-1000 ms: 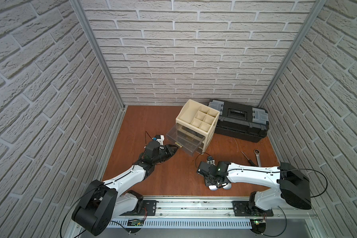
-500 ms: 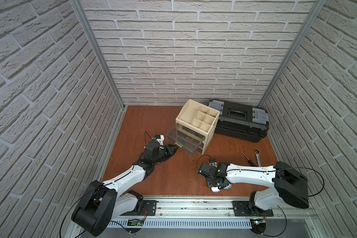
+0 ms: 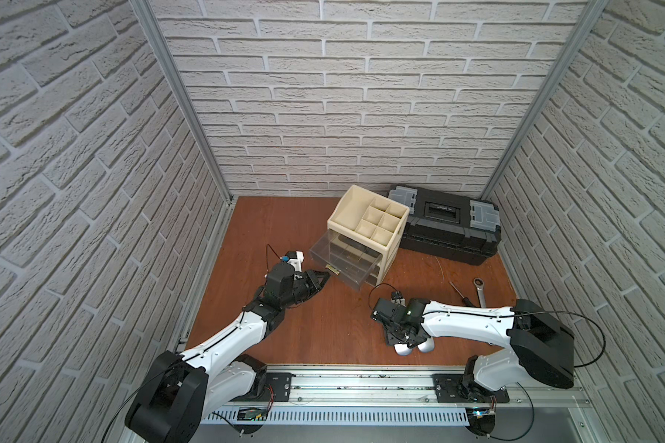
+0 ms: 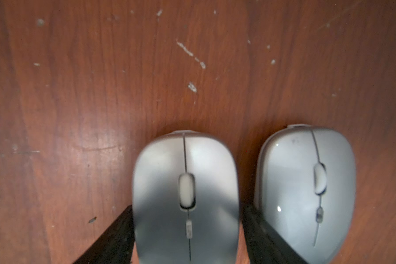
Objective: Take the mice out of the drawer
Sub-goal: Place the mouse at the center of the board, then close the drawer in the storage box.
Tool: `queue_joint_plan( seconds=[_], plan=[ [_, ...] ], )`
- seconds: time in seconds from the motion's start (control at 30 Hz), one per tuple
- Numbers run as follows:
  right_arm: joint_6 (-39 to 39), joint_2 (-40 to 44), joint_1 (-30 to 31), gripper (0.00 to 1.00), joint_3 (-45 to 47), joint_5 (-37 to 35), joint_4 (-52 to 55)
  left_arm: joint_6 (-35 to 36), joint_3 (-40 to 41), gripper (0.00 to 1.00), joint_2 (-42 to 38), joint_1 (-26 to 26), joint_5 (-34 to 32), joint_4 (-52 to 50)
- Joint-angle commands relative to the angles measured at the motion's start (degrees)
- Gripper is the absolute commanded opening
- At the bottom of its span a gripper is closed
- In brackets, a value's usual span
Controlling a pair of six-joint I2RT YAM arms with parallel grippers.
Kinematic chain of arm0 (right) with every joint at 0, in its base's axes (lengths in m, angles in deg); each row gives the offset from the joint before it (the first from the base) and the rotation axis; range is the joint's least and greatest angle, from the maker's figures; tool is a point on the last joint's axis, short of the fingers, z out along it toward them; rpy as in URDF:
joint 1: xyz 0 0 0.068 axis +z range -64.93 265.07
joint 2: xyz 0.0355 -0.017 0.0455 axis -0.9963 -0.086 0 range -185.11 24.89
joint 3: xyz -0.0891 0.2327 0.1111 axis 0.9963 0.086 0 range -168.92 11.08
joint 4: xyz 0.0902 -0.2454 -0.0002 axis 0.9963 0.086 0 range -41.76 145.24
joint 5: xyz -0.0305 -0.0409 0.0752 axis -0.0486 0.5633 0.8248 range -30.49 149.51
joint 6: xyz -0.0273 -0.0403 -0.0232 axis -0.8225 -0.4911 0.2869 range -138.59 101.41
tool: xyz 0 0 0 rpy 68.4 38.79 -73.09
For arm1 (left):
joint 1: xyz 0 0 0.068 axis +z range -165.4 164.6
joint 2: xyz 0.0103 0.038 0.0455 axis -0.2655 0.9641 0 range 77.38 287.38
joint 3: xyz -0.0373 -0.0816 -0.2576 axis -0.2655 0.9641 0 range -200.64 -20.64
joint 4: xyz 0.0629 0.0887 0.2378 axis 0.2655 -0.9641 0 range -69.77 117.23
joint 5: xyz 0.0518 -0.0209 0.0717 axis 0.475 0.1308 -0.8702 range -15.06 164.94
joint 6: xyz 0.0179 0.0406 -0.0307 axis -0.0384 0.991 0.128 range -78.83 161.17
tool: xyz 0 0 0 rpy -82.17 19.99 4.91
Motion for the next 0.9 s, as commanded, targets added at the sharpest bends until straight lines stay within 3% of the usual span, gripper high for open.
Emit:
queue_joint_plan(
  seconds=[0.0,0.2,0.5,0.7,0.87],
  plan=[
    [-2.4,2.25,-0.2,0.78,-1.95,-0.18,2.08,1.94,-0.32,0.13,-2.29,0.41,-0.2,-2.34],
    [-7.05,9.29,-0.35,0.78,-4.4,-0.43,3.57,2.14,-1.63,0.03,-0.46,0.59,-0.3,-0.21],
    [-18.11,19.41,-2.18,0.78,-16.42,-1.41,8.87,0.95,-3.18,0.0,2.55,0.43,-0.64,4.83],
    [-26.99,17.47,-7.75,0.78,-29.58,-1.6,11.18,0.39,-4.63,0.0,2.94,-0.27,-1.13,5.16],
    [-36.51,10.19,-13.09,0.77,-42.72,0.06,11.32,0.11,-6.49,0.0,5.06,-1.32,-1.19,6.1]
  ],
)
